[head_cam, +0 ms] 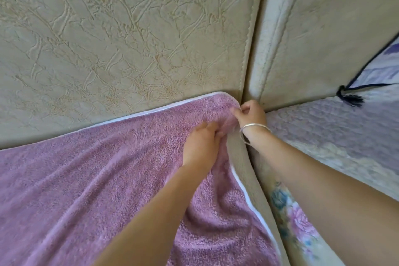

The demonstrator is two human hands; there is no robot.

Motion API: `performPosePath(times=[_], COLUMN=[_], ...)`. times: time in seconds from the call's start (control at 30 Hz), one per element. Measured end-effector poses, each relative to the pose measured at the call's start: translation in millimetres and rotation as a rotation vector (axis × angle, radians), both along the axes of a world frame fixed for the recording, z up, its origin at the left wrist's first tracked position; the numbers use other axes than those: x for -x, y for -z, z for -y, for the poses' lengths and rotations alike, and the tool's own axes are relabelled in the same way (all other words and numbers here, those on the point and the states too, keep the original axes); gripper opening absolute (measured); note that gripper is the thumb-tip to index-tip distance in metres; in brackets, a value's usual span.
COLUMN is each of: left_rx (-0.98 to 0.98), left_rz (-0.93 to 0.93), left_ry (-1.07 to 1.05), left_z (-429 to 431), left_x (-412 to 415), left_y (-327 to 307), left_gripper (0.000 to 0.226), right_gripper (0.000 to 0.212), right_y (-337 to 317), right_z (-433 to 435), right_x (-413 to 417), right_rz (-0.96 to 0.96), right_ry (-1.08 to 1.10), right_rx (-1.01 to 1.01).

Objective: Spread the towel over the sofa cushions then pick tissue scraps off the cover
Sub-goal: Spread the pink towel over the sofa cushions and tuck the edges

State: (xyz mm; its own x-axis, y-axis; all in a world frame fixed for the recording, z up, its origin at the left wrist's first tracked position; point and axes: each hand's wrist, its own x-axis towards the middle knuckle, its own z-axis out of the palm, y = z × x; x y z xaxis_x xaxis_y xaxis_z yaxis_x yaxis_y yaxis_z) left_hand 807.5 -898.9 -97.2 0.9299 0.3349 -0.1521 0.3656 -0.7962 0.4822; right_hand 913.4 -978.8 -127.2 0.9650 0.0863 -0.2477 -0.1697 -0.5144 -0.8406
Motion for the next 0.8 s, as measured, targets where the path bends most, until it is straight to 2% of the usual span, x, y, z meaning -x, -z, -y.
performPosePath(times=[0.17,0.23,0.37,0.43,0.5,0.63,0.8], left_rx=[-0.21,-0.325,-0.496,-0.501,-0.496,-0.583,-0.611], left_rz=[-0.041,-0.031,-0.11,-0.198,-0.258,-0.259,-0.152], left_ry=[0.156,0.258,0.585,0.676,0.695,0.708,0.715], left_z=[2,8,15,12,9,14,40], left_x=[6,7,-2,-8,-13,-18,-24], left_y=[2,-5,-14,-16,-18,-22,-23], left_gripper=[0.028,0.03,0.034,0.038,0.041,0.026,0.025], right_gripper=[0.042,0.046,0.055,0.055,0.052,0.042,0.018], right_y=[4,3,-7,-12,-13,-6,-5], right_z=[27,43,61,61,62,72,93], right_x=[34,56,75,81,86,99,124], right_rz=[-0.403,-0.482,-0.287,-0.188,-0.13,-0.057,0.097], right_ry=[-0.19,-0.278,-0.608,-0.665,-0.59,-0.363,-0.122], right_rx=[-0.073,-0.091,0.123,0.149,0.147,0.171,0.111])
